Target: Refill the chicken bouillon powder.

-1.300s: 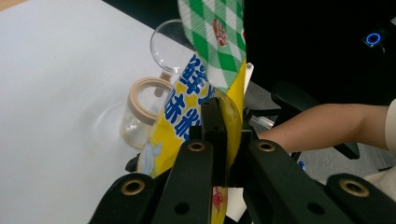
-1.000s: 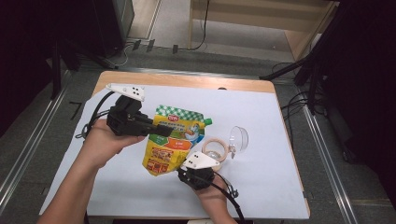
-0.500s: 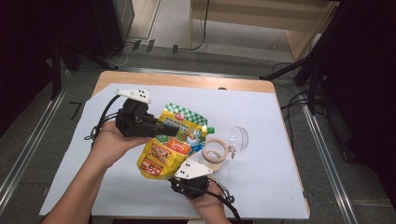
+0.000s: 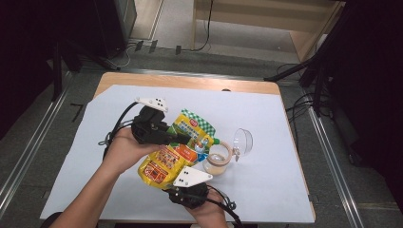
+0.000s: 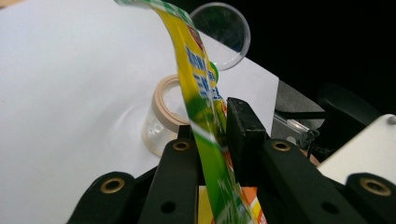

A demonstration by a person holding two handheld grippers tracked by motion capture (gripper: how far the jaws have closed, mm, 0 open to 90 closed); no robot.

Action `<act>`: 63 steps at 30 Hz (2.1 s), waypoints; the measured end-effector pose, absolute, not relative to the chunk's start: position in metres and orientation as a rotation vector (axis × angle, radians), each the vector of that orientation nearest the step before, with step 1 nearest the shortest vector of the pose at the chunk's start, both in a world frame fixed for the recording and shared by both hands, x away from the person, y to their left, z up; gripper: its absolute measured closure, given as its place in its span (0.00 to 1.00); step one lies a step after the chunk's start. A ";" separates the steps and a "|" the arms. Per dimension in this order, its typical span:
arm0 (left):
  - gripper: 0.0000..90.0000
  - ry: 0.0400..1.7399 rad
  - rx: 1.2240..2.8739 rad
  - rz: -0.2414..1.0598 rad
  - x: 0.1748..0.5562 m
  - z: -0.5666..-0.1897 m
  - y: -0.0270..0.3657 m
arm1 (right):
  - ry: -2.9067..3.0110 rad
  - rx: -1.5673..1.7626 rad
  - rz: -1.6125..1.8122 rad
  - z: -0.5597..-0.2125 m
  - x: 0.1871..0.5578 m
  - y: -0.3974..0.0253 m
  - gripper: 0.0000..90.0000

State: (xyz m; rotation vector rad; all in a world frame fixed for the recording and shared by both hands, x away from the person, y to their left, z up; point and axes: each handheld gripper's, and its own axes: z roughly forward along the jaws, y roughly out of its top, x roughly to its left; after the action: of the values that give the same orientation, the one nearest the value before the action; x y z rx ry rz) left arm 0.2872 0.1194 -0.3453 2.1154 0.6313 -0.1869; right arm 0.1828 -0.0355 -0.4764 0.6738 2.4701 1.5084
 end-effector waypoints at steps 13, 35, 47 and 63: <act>0.89 0.657 2.149 -0.195 0.288 -0.358 0.103 | 2.485 0.674 1.545 -0.471 0.179 -0.035 0.75; 0.82 0.732 2.180 -0.212 0.293 -0.364 0.095 | 2.503 0.685 1.560 -0.470 0.180 -0.033 0.71; 0.83 0.745 2.180 -0.207 0.294 -0.364 0.095 | 2.517 0.636 1.543 -0.471 0.178 -0.028 0.66; 0.74 0.718 2.203 -0.214 0.289 -0.359 0.091 | 2.486 0.794 1.614 -0.467 0.181 -0.033 0.71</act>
State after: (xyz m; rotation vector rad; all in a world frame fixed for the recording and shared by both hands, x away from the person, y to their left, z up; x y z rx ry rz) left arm 0.2885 0.0905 -0.3592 2.2033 0.7179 -0.2141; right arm 0.1811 -0.0333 -0.4672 0.7936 2.4860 1.6137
